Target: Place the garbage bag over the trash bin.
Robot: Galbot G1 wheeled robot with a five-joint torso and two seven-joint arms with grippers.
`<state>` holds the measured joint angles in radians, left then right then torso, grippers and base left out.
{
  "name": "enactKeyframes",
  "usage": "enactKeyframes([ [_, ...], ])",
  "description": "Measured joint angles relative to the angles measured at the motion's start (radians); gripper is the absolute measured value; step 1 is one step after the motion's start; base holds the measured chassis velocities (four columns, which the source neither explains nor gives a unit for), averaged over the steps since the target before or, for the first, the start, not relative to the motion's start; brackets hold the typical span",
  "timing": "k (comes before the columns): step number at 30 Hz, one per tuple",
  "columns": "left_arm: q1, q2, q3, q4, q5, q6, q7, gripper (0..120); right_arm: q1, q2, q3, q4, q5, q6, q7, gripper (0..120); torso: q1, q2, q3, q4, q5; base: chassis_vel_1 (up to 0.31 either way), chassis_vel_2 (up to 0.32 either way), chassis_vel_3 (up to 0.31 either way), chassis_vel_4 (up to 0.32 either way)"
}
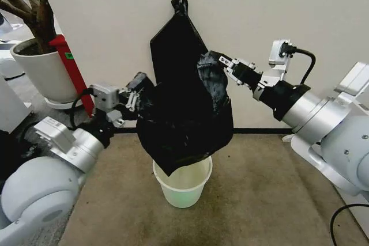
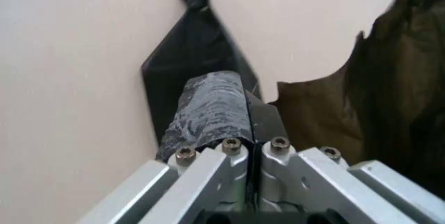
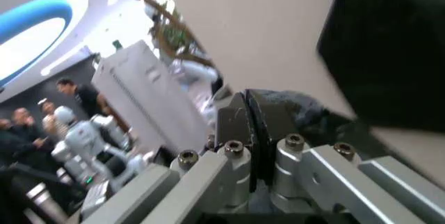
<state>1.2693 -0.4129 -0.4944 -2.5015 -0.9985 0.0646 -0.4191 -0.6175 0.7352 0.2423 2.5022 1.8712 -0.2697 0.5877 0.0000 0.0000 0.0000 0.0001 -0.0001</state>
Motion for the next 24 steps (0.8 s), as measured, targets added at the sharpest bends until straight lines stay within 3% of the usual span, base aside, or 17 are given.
enactKeyframes([
  [3,0.11,-0.065,-0.01,0.006,0.11,-0.008,0.009,0,-0.067,0.081,-0.074,-0.013,-0.025,-0.057,-0.017,0,0.0,0.0,0.0,0.0,0.0,0.0,0.0,0.0,0.0],
  [6,0.129,-0.1,0.027,0.033,0.16,-0.015,0.018,0,-0.099,0.121,-0.114,-0.053,-0.076,-0.068,-0.029,0,0.0,0.0,0.0,0.0002,-0.0001,0.0,0.0,0.0,0.0],
  [10,0.105,-0.157,0.113,0.131,0.22,-0.022,0.045,0,-0.183,0.193,-0.168,-0.16,-0.239,-0.085,-0.066,0,0.0,0.0,0.0,-0.0001,-0.0001,0.0,0.0,0.0,0.0],
  [16,0.037,-0.214,0.164,0.252,0.256,-0.027,0.072,0,-0.283,0.236,-0.179,-0.269,-0.345,-0.077,-0.096,0,0.0,0.0,0.0,-0.0003,-0.0001,0.0,0.0,0.0,0.0],
  [21,0.015,-0.223,0.168,0.268,0.259,-0.032,0.079,0,-0.296,0.247,-0.178,-0.289,-0.368,-0.06,-0.098,0,0.0,0.0,0.0,-0.0002,0.0,0.0,0.0,0.0,0.0],
  [24,-0.003,-0.196,0.156,0.247,0.242,-0.033,0.083,0,-0.263,0.232,-0.162,-0.249,-0.353,-0.051,-0.081,0,0.0,0.0,0.0,0.0001,0.0001,0.0,0.0,0.0,0.0],
])
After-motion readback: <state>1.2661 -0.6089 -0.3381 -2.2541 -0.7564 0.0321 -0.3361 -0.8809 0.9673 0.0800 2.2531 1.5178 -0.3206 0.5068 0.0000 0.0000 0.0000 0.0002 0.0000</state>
